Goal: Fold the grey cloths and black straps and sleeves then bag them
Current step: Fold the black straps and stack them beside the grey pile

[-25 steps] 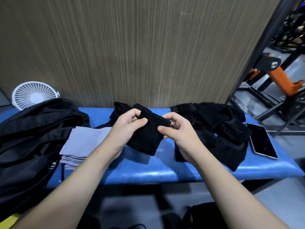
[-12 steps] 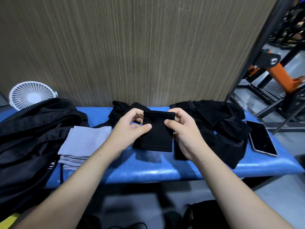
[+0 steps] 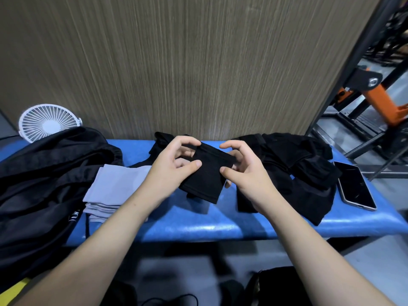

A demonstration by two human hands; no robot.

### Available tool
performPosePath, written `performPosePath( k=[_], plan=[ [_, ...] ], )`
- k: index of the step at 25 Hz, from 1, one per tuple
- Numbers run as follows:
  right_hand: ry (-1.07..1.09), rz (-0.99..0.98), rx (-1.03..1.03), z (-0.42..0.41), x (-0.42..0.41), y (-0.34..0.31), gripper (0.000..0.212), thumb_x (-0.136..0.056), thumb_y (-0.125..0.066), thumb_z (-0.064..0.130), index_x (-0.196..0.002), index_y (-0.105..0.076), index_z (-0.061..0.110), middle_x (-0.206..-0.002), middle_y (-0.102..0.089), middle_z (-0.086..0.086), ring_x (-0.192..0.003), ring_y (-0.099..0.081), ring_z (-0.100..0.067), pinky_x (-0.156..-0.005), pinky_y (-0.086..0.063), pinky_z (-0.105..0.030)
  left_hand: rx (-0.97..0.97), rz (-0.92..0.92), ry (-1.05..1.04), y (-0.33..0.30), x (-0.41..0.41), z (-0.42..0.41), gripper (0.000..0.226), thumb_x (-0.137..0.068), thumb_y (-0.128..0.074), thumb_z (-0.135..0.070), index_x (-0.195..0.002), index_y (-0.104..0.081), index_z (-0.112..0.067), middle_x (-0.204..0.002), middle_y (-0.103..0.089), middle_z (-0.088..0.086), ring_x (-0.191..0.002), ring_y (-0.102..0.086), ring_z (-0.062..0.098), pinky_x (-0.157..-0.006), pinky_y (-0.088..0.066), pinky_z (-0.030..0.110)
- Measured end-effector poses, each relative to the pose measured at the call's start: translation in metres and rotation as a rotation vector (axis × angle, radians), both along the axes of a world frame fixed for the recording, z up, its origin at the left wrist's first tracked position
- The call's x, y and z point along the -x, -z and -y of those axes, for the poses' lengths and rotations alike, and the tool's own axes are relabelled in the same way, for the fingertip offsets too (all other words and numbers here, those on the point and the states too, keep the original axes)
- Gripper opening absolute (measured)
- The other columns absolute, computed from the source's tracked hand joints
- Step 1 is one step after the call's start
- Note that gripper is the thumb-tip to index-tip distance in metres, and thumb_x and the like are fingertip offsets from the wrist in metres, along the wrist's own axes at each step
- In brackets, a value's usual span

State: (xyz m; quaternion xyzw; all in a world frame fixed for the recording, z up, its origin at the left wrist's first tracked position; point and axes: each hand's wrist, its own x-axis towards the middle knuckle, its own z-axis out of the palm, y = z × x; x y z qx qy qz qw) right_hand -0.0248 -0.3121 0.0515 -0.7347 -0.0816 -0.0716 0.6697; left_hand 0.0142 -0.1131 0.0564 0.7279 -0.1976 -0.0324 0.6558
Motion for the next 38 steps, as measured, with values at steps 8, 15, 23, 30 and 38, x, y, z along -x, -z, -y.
performPosePath(
  k=[8,15,23,30,38],
  plan=[
    [-0.009,0.011,0.269,-0.002,0.0,0.007,0.044,-0.086,-0.073,0.006,-0.122,-0.061,0.026,-0.098,-0.066,-0.012,-0.079,-0.058,-0.013,-0.077,-0.049,-0.029,-0.083,0.135,-0.027,-0.006,0.0,-0.009,0.033,-0.09,-0.071,-0.006,-0.111,-0.06,-0.029,-0.096,-0.077,-0.005,-0.096,-0.069,0.011,-0.091,-0.05,0.031],
    [0.073,0.175,0.362,-0.01,-0.001,0.009,0.028,-0.081,-0.073,0.008,-0.098,-0.063,0.028,-0.096,-0.065,0.014,-0.091,-0.063,-0.013,-0.084,-0.051,-0.032,-0.183,0.243,0.027,-0.005,0.003,-0.009,0.03,-0.085,-0.077,-0.009,-0.106,-0.066,-0.027,-0.097,-0.074,-0.01,-0.1,-0.069,0.008,-0.091,-0.051,0.025],
    [0.381,0.407,0.539,-0.013,0.0,0.012,0.019,-0.08,-0.065,0.0,-0.09,-0.057,0.014,-0.087,-0.058,0.01,-0.08,-0.055,-0.011,-0.07,-0.048,-0.032,-0.223,0.094,-0.283,0.008,0.001,0.0,0.028,-0.086,-0.075,-0.038,-0.108,-0.06,-0.029,-0.109,-0.06,-0.008,-0.092,-0.059,0.008,-0.08,-0.049,0.024],
    [0.318,0.659,0.973,-0.028,-0.002,0.02,0.017,-0.078,-0.05,0.01,-0.093,-0.057,0.011,-0.096,-0.057,-0.003,-0.083,-0.056,-0.024,-0.048,-0.047,-0.04,0.155,-0.536,-0.017,-0.006,0.006,0.004,0.038,-0.095,-0.064,-0.037,-0.109,-0.06,-0.002,-0.104,-0.068,0.018,-0.091,-0.074,0.03,-0.081,-0.06,0.045],
    [0.039,0.393,0.531,-0.022,-0.002,0.024,0.024,-0.086,-0.069,0.015,-0.109,-0.063,0.017,-0.114,-0.056,0.005,-0.108,-0.057,-0.012,-0.08,-0.052,-0.029,0.119,-0.366,-0.135,0.0,0.003,-0.003,0.028,-0.093,-0.062,-0.003,-0.12,-0.056,-0.01,-0.101,-0.072,0.015,-0.074,-0.07,0.014,-0.057,-0.054,0.025]
  ],
)
